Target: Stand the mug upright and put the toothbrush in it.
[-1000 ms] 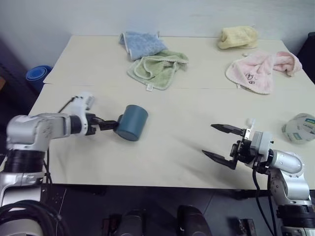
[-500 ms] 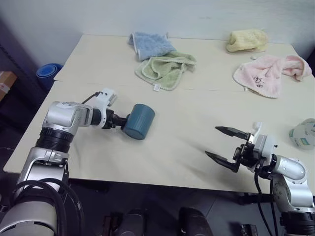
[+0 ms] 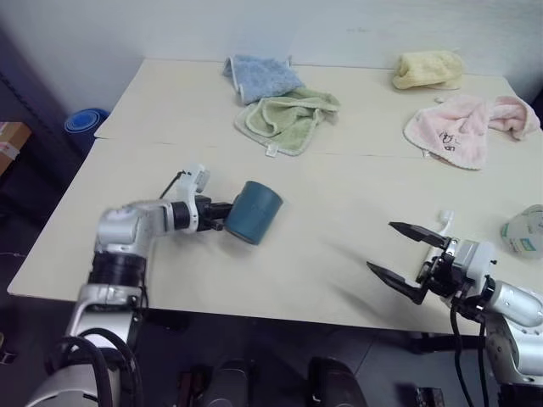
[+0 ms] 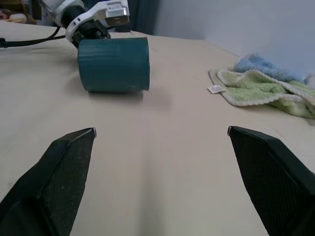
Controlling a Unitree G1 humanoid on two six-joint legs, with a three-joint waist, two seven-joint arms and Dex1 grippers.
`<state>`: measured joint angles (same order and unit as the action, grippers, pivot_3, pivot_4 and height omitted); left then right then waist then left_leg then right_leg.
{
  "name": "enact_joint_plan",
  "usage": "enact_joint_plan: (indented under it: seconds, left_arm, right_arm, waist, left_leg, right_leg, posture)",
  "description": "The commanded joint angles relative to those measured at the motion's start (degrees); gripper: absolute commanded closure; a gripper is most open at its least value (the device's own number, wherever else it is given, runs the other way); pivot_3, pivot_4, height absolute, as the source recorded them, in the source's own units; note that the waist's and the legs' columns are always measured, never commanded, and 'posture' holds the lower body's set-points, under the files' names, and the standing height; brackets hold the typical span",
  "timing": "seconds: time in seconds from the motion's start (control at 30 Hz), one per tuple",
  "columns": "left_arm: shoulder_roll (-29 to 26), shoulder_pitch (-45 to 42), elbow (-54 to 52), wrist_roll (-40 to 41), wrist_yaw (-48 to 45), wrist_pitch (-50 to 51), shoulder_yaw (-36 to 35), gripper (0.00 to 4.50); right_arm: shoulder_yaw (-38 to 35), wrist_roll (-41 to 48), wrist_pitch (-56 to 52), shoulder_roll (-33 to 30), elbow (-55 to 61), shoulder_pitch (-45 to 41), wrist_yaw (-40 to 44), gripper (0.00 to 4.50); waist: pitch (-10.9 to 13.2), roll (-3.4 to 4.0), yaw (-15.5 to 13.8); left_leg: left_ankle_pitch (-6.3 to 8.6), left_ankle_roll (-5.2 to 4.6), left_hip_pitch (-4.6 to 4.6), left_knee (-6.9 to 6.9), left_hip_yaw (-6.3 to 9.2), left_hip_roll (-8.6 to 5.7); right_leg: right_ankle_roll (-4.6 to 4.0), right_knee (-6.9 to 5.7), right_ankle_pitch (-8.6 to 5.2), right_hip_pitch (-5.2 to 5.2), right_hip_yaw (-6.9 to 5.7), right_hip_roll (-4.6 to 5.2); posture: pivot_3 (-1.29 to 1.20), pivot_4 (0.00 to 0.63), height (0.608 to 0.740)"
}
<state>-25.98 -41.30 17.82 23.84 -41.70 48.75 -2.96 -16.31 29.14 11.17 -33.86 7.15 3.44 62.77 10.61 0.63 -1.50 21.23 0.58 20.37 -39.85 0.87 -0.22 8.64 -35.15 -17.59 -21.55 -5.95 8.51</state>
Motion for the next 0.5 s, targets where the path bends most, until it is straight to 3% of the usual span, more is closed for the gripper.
enact_joint_plan:
  seconds: [0.03,0.23,0.5]
  left_arm:
    - [5.18,0.88,-5.94,0.93,0.66,-18.61,-4.85,4.47]
    - [19.19,0.47,5.93,-12.61,11.70,-57.93,-0.38,4.47]
    - [23.28,-2.45,30.62,-29.78,24.16,-85.78,8.24,4.47]
  right_arm:
    - [-3.28,1.11,0.38,-1.19,3.18,2.06,-1.48,0.00]
    - [-4.45,0.51,0.75,-0.98,4.13,3.83,-3.13,0.00]
    - [-5.89,0.74,0.26,-1.74,6.52,4.87,-5.42,0.00]
  waist:
    - [0.05,-0.09,0.03]
    - [0.04,-0.11,-0.11]
    - [0.05,-0.14,-0.14]
  left_leg:
    - [0.00,0.00,0.02,-0.02,0.00,0.02]
    - [0.00,-0.01,0.01,0.00,-0.08,-0.02]
    - [0.01,-0.07,-0.04,0.11,-0.27,-0.02]
  right_leg:
    - [0.00,0.04,0.00,0.00,-0.01,-0.03]
    - [0.04,0.15,0.02,0.06,-0.01,-0.01]
    - [0.05,0.21,0.03,0.01,-0.01,-0.02]
  posture:
    - [0.00,0.150,0.740]
    - [0.00,0.150,0.740]
    - [0.00,0.150,0.740]
